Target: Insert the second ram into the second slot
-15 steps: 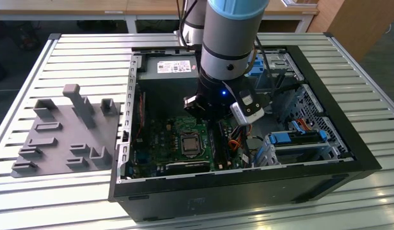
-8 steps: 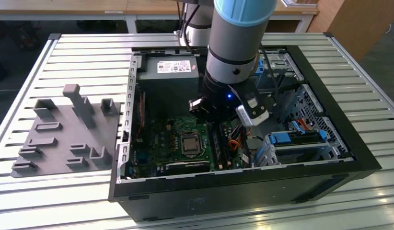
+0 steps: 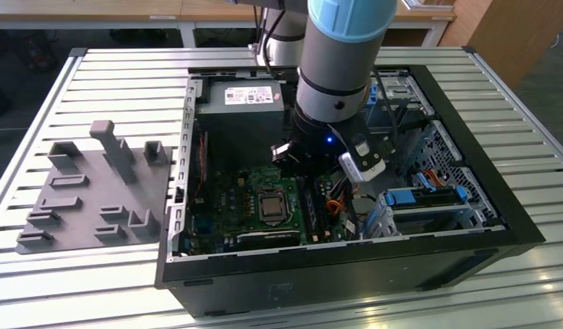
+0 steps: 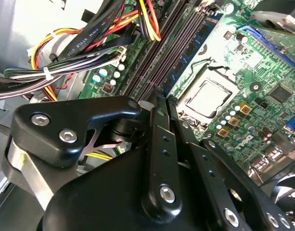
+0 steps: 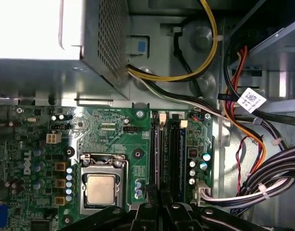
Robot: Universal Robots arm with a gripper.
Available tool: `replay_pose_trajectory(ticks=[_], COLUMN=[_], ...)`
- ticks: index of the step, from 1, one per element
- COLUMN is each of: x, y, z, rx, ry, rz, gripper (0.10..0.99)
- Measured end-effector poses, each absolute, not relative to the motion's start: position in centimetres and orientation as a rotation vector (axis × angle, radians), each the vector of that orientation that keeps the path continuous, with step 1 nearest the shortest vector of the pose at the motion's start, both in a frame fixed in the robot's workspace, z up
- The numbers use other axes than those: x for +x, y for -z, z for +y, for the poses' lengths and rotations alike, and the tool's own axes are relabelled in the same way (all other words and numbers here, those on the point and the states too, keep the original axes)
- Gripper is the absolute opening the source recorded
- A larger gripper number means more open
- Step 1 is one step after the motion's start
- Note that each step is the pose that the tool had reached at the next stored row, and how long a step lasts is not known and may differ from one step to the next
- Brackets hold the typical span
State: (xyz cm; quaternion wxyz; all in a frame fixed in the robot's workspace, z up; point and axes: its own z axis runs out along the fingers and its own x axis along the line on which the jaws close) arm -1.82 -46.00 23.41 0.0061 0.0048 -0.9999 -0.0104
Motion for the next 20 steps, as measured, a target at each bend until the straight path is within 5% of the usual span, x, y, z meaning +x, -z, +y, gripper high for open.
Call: replay_pose_trajectory(ticks=[20], x=[-1.56], y=[-22.44], z=[-46.09], rx=[0.015], ry=[0.033], rz=[-3.127], gripper=[0.137])
